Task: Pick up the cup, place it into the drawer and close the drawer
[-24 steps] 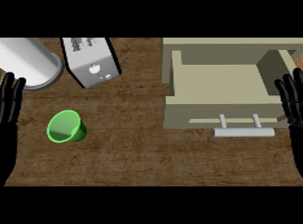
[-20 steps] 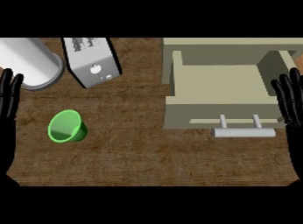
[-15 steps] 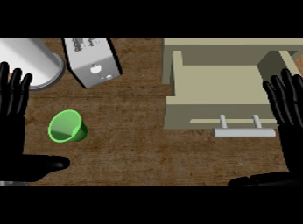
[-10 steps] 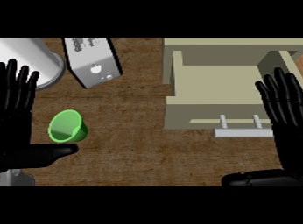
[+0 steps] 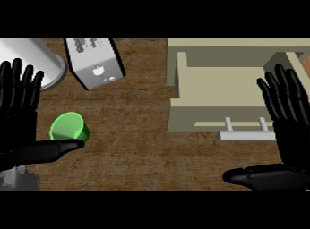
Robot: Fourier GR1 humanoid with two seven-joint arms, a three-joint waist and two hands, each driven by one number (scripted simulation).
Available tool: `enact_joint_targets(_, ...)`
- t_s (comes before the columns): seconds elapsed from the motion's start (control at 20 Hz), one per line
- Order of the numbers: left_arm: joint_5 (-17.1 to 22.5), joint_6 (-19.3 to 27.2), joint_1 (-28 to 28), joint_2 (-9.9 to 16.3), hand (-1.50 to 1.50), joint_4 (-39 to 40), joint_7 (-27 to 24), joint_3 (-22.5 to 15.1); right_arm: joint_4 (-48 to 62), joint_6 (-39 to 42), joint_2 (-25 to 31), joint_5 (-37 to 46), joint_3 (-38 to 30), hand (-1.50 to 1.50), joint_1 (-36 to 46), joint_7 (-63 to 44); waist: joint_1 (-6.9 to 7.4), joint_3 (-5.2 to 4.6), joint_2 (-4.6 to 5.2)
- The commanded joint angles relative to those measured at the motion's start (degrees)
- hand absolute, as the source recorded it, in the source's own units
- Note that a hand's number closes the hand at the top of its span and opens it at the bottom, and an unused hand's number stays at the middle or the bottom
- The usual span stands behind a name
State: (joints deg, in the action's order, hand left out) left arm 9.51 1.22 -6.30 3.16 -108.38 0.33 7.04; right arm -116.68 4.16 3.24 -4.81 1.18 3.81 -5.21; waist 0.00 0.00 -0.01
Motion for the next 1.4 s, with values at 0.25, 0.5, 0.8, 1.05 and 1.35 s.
enact_joint_targets(0.25, -0.81, 0.29, 3.41, -0.7, -1.5, 2.32, -2.36, -0.68, -1.55, -0.66, -1.07, 0.19, 0.1, -1.5, -0.09, -0.61, 0.03, -0.01, -0.02)
enact_joint_targets(0.5, -1.58, 1.03, 2.08, -0.31, -1.5, 7.46, -3.74, 0.32, -6.24, -1.26, -1.32, 1.13, 1.19, -1.5, -2.2, -2.92, -0.11, -0.01, -0.03)
enact_joint_targets(0.8, -2.34, 1.29, 1.25, 0.72, -1.5, 11.61, -4.39, 1.31, 0.25, -0.31, 0.71, -0.41, -2.86, -1.5, 3.67, -2.61, -0.02, -0.01, 0.04)
enact_joint_targets(1.05, 1.13, -1.66, 8.21, 1.72, -1.5, 9.66, -5.2, 3.74, -1.61, 0.25, 0.96, -0.74, -1.99, -1.5, 3.37, -4.38, 0.16, -0.01, -0.03)
enact_joint_targets(1.35, -0.48, -1.86, 5.87, 1.98, -1.5, 21.14, -14.95, 6.26, -4.4, 1.42, 0.28, -1.08, -1.33, -1.5, -2.77, -2.67, -0.16, -0.01, -0.01)
